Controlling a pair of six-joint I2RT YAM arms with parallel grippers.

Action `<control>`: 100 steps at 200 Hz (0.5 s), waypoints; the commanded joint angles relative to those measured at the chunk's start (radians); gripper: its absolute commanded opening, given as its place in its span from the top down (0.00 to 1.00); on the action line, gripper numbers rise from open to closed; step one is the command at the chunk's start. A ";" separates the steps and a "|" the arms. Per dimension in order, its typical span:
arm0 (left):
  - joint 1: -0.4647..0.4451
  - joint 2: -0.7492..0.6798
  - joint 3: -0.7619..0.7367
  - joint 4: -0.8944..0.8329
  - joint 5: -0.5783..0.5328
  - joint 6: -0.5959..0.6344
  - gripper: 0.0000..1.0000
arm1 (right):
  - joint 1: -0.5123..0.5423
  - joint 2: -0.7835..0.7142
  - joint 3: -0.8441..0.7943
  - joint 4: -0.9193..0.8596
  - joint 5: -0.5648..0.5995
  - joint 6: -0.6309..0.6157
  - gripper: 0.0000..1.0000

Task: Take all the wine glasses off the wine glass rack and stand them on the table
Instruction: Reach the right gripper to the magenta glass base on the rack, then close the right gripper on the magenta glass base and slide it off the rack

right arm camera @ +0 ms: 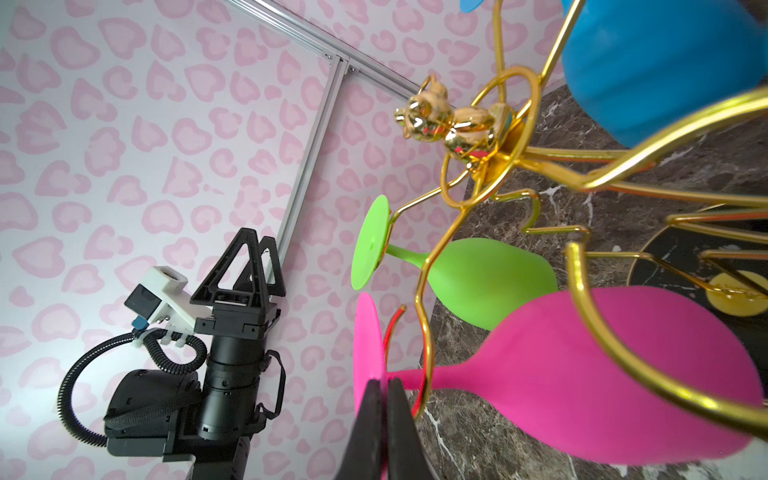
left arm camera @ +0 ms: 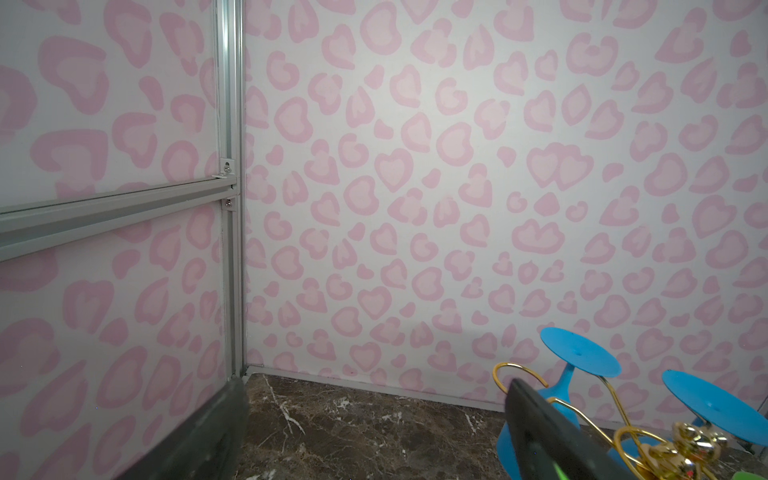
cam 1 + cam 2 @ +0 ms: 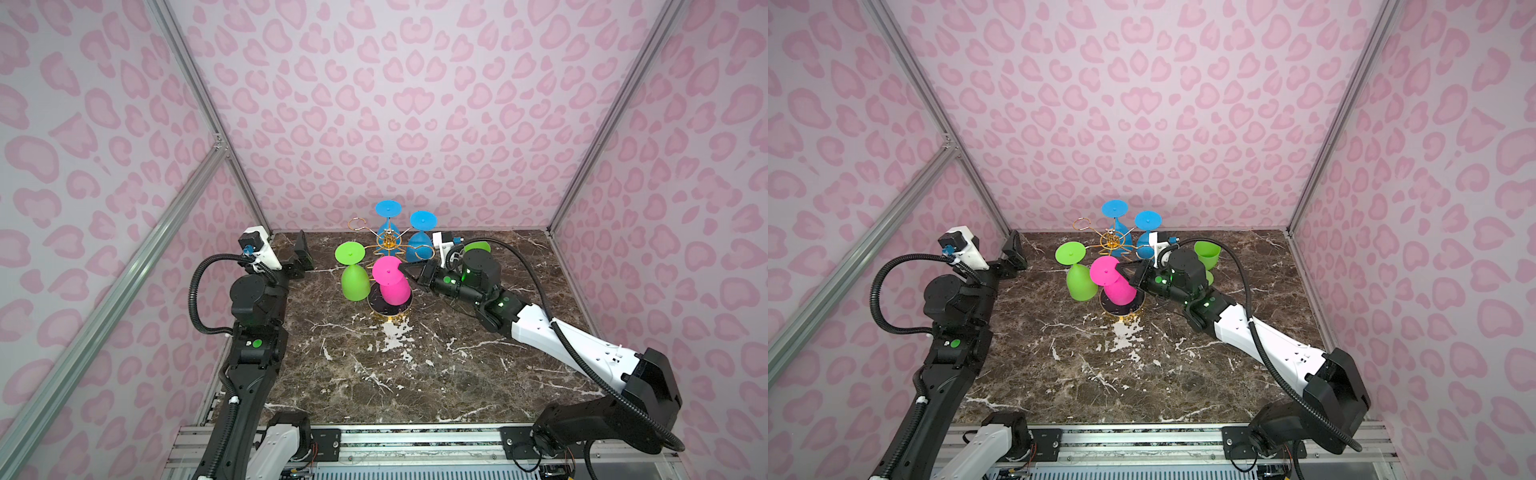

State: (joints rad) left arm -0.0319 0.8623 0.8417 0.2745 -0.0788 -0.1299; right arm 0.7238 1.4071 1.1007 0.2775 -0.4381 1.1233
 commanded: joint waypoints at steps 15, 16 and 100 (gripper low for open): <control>-0.001 -0.006 -0.003 0.011 -0.006 0.009 0.03 | -0.010 0.014 -0.037 0.152 -0.031 0.097 1.00; -0.002 -0.006 -0.003 0.011 -0.006 0.010 0.03 | -0.009 0.015 -0.038 0.153 -0.031 0.097 1.00; -0.006 -0.008 -0.003 0.011 -0.006 0.010 0.03 | -0.014 -0.014 -0.027 0.119 0.027 0.095 1.00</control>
State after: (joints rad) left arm -0.0360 0.8612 0.8413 0.2745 -0.0792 -0.1299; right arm 0.7132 1.4021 1.0695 0.3721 -0.4355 1.2194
